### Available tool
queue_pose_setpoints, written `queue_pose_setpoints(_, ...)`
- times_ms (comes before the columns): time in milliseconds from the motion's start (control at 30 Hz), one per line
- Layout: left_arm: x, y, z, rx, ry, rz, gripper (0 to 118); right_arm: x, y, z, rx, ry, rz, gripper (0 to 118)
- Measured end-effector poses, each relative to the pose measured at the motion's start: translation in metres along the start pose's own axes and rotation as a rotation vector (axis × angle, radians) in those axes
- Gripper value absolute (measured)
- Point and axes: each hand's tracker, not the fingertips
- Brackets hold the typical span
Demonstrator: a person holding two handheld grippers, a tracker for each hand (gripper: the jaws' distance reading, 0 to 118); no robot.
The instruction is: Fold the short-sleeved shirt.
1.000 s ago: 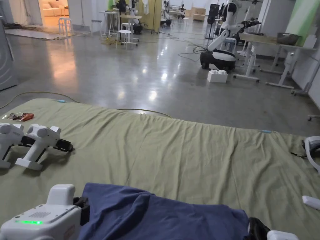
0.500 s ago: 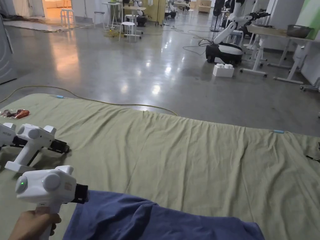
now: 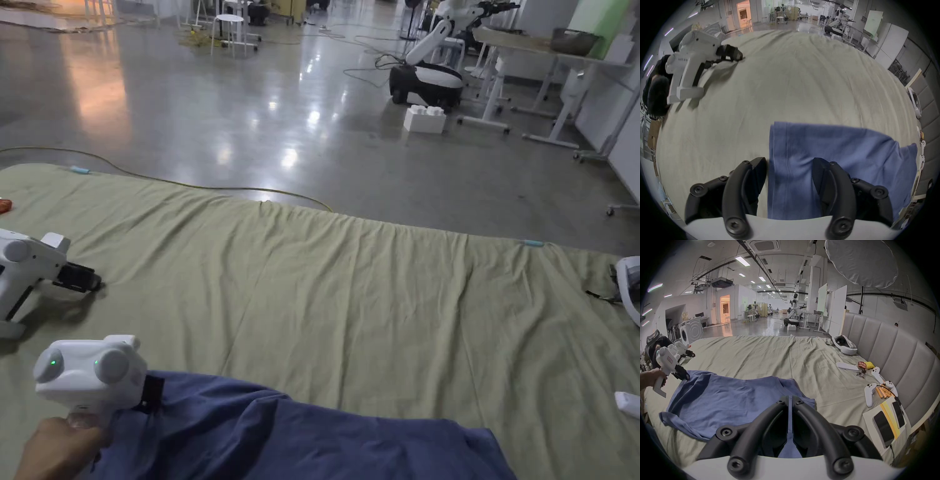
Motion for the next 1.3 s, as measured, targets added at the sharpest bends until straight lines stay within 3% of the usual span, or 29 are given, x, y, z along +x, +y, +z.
queue_pose_setpoints(333, 0.022, 0.009, 0.010, -0.025, 0.074, -0.033, 66, 0.007, -0.003, -0.002, -0.018, -0.005, 0.014, 6)
queue_pose_setpoints(367, 0.026, 0.005, 0.012, 0.001, 0.079, -0.072, 59, 0.008, -0.004, -0.005, -0.029, -0.005, 0.012, 6)
queue_pose_setpoints(433, 0.032, 0.000, 0.013, 0.026, 0.062, -0.136, 17, 0.011, -0.004, -0.015, -0.061, -0.002, 0.009, 6)
queue_pose_setpoints(467, 0.030, 0.004, 0.011, 0.028, 0.064, -0.154, 9, 0.013, -0.003, -0.024, -0.081, -0.002, 0.010, 6)
queue_pose_setpoints(533, 0.028, 0.006, 0.017, 0.021, 0.054, -0.149, 7, 0.015, 0.001, -0.041, -0.138, -0.015, 0.029, 9)
queue_pose_setpoints(567, 0.025, 0.005, 0.019, 0.020, 0.037, -0.145, 7, 0.017, 0.007, -0.055, -0.155, -0.024, 0.030, 20)
queue_pose_setpoints(633, 0.022, 0.003, 0.026, 0.036, 0.017, -0.123, 7, 0.023, 0.018, -0.081, -0.199, -0.011, 0.032, 60)
queue_pose_setpoints(667, 0.019, 0.002, 0.037, 0.066, -0.002, -0.104, 7, 0.027, 0.025, -0.099, -0.233, 0.007, 0.018, 71)
queue_pose_setpoints(700, 0.016, 0.000, 0.047, 0.090, -0.013, -0.097, 7, 0.030, 0.032, -0.118, -0.269, 0.026, 0.016, 73)
queue_pose_setpoints(867, 0.012, -0.013, 0.085, 0.179, -0.030, -0.106, 7, 0.029, 0.054, -0.199, -0.427, 0.085, 0.044, 73)
queue_pose_setpoints(1033, 0.007, -0.028, 0.111, 0.221, -0.047, -0.093, 7, 0.023, 0.044, -0.254, -0.589, 0.157, 0.011, 71)
queue_pose_setpoints(1067, 0.007, -0.030, 0.112, 0.226, -0.051, -0.087, 7, 0.022, 0.039, -0.258, -0.604, 0.163, 0.014, 66)
queue_pose_setpoints(1200, 0.004, -0.039, 0.117, 0.235, -0.048, -0.087, 7, 0.016, 0.033, -0.247, -0.521, 0.180, 0.007, 13)
queue_pose_setpoints(1300, 0.007, -0.045, 0.122, 0.239, -0.044, -0.093, 7, 0.005, 0.036, -0.221, -0.425, 0.128, 0.094, 12)
